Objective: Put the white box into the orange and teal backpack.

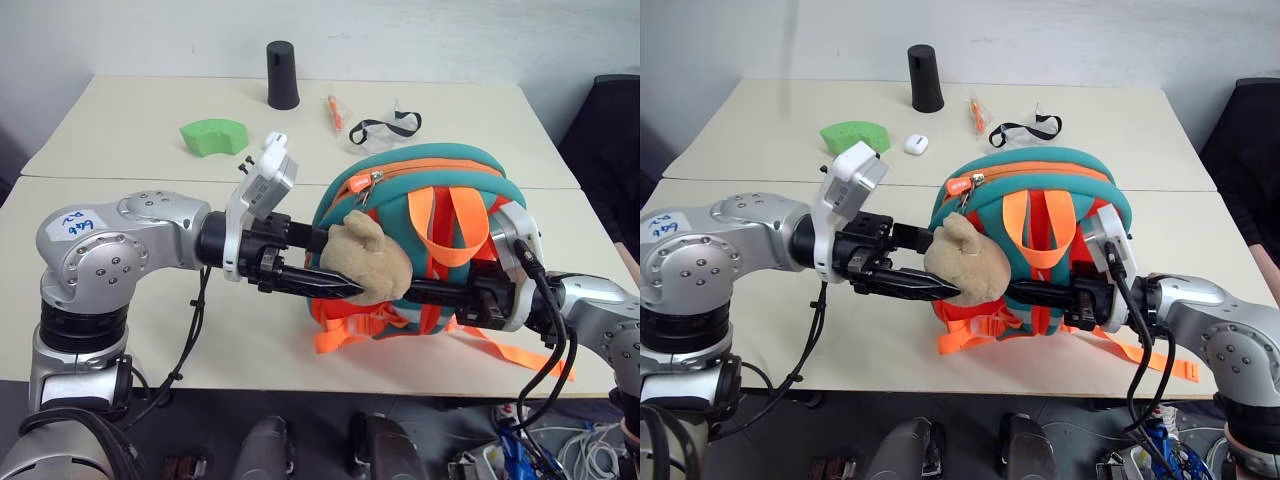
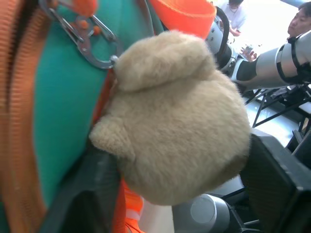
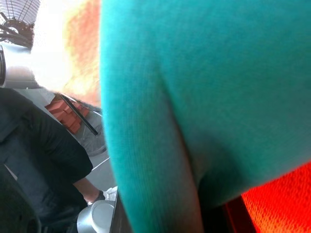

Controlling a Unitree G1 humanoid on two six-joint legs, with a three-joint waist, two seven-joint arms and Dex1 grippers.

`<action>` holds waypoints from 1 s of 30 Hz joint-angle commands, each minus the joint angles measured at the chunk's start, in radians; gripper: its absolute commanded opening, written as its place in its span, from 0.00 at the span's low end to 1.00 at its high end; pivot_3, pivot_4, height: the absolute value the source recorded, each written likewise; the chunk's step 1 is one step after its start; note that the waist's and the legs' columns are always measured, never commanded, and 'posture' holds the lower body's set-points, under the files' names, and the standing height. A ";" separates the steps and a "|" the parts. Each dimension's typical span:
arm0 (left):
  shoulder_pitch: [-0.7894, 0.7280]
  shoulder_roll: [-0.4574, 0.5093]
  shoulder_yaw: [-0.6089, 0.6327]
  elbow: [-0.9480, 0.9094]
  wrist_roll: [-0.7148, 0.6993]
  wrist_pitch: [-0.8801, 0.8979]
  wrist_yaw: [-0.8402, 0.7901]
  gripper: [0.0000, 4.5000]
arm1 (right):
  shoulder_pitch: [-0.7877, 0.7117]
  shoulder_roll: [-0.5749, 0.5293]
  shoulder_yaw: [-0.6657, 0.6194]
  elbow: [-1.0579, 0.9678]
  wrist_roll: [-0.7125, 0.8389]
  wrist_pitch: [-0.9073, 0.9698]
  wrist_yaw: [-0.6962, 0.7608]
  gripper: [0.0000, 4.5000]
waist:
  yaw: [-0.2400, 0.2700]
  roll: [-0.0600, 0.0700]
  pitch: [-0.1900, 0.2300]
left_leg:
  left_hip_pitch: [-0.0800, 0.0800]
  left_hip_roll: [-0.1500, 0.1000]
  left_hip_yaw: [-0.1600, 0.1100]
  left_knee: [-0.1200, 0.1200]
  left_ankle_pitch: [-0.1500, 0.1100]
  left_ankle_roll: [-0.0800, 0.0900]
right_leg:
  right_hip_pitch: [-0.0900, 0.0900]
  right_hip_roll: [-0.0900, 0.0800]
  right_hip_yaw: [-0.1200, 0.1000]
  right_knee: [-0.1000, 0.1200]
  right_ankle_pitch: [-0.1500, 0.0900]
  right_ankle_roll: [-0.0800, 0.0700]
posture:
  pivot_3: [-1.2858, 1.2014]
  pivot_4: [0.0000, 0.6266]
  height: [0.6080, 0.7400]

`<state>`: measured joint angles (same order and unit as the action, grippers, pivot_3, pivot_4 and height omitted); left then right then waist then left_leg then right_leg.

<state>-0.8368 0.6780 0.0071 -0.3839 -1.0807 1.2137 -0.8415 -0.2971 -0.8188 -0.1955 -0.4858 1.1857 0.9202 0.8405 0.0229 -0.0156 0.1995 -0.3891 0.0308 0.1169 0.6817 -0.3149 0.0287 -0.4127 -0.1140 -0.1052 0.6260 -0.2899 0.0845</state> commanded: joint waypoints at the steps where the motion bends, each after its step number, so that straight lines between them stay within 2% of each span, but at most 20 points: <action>1: 0.012 0.034 0.034 -0.022 -0.033 -0.003 -0.032 0.49 | 0.009 -0.014 -0.028 -0.042 0.024 -0.006 0.013 0.00 | 0.000 0.000 0.000 | 0.000 0.000 0.000 0.000 0.000 0.000 | 0.000 0.000 0.000 0.000 0.000 0.000 | 0.52 0.24 1.00; 4: 0.014 0.067 0.042 -0.018 -0.034 -0.011 -0.067 0.37 | 0.019 -0.019 -0.032 -0.044 0.017 -0.008 0.014 0.00 | -0.002 0.000 0.000 | 0.000 0.000 0.000 0.000 0.000 0.000 | 0.000 0.000 0.000 0.000 0.000 0.000 | 0.52 0.24 1.00; 7: -0.009 0.159 0.061 0.024 -0.025 -0.024 -0.178 0.24 | 0.034 -0.021 -0.042 -0.043 0.010 -0.012 0.011 0.00 | -0.002 0.000 0.000 | 0.000 0.000 0.000 0.000 0.000 0.000 | 0.000 0.001 0.000 0.000 0.000 0.000 | 0.52 0.24 1.00; 12: -0.040 0.283 0.074 0.113 0.020 -0.085 -0.345 0.24 | 0.062 -0.025 -0.063 -0.041 0.007 -0.020 0.012 0.00 | -0.002 0.000 0.000 | 0.000 0.000 0.000 0.000 0.000 0.000 | 0.000 0.001 0.000 0.000 0.000 0.000 | 0.52 0.24 1.00; 19: 0.043 0.387 -0.043 0.188 0.221 -0.250 -0.517 0.24 | 0.086 -0.018 -0.099 -0.034 0.026 -0.019 0.004 0.00 | -0.002 0.000 0.000 | 0.000 0.000 0.001 -0.001 -0.001 0.000 | -0.001 0.002 0.000 -0.001 0.000 -0.001 | 0.52 0.24 1.00; 30: 0.295 0.383 -0.226 0.139 0.525 -0.523 -0.550 0.24 | 0.106 -0.018 -0.126 -0.035 0.035 -0.020 -0.008 0.00 | -0.001 0.000 0.000 | -0.001 0.001 0.002 -0.001 -0.002 0.000 | -0.002 0.000 0.001 -0.001 -0.001 -0.001 | 0.52 0.24 1.00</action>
<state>-0.5491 1.0563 -0.2056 -0.2297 -0.6119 0.7365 -1.3889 -0.1893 -0.8219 -0.2805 -0.5065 1.2015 0.9147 0.8344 0.0217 -0.0153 0.1995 -0.3896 0.0317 0.1184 0.6802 -0.3169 0.0294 -0.4145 -0.1147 -0.1046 0.6247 -0.2905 0.0834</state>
